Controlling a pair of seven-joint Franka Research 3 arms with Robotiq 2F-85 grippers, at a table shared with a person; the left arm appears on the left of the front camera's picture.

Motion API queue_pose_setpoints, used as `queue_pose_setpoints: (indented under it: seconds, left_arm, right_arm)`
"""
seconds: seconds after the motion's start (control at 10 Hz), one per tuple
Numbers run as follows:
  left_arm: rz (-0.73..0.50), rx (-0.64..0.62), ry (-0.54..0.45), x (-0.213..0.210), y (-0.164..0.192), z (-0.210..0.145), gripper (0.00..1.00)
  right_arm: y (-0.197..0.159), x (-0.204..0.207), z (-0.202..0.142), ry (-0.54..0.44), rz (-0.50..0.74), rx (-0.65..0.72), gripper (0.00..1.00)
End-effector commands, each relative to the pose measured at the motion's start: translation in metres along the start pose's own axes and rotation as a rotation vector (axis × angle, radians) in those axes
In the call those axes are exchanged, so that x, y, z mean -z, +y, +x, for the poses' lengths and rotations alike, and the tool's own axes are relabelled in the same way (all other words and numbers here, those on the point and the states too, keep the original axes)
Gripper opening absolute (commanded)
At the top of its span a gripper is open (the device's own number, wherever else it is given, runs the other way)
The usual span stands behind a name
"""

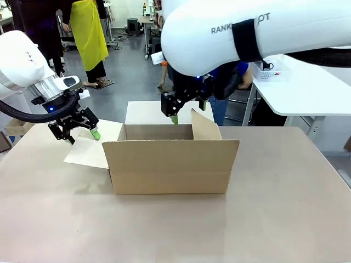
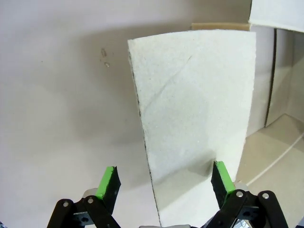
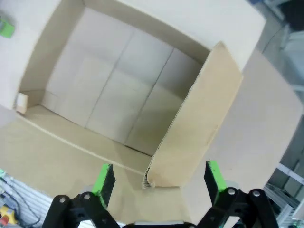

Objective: Pack the gift set into the box.
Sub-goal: Place both hands on the side flaps of the Package Box and spread them outward.

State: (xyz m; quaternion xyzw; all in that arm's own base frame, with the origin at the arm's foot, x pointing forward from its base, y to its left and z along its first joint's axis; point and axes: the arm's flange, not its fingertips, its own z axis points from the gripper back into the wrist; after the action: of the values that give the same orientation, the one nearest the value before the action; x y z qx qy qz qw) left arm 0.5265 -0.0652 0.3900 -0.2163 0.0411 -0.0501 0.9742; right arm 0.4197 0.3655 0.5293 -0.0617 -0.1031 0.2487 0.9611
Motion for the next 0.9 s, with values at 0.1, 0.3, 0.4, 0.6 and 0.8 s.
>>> queue_pose_setpoints:
  seconds: [0.1,0.3,0.4,0.6,0.8]
  left_arm:
    - [0.01,-0.009,-0.001,-0.002,-0.001,-0.003,1.0]
    - [0.01,-0.009,-0.001,-0.002,-0.001,-0.003,1.0]
    - [0.01,-0.009,-0.001,-0.002,-0.001,-0.003,1.0]
    - [0.01,-0.009,-0.001,-0.002,-0.001,-0.003,1.0]
    - [0.01,-0.009,-0.001,-0.002,-0.001,-0.003,1.0]
  right_arm:
    - [0.031,0.024,0.007,0.149,-0.111,0.143,1.0]
    - [0.046,0.039,0.008,0.169,-0.2,0.382,1.0]
    - [0.042,0.051,0.007,0.18,-0.222,0.439,1.0]
    - [0.042,0.078,0.01,0.157,-0.275,0.493,1.0]
    - [0.038,0.101,0.014,0.177,-0.315,0.501,1.0]
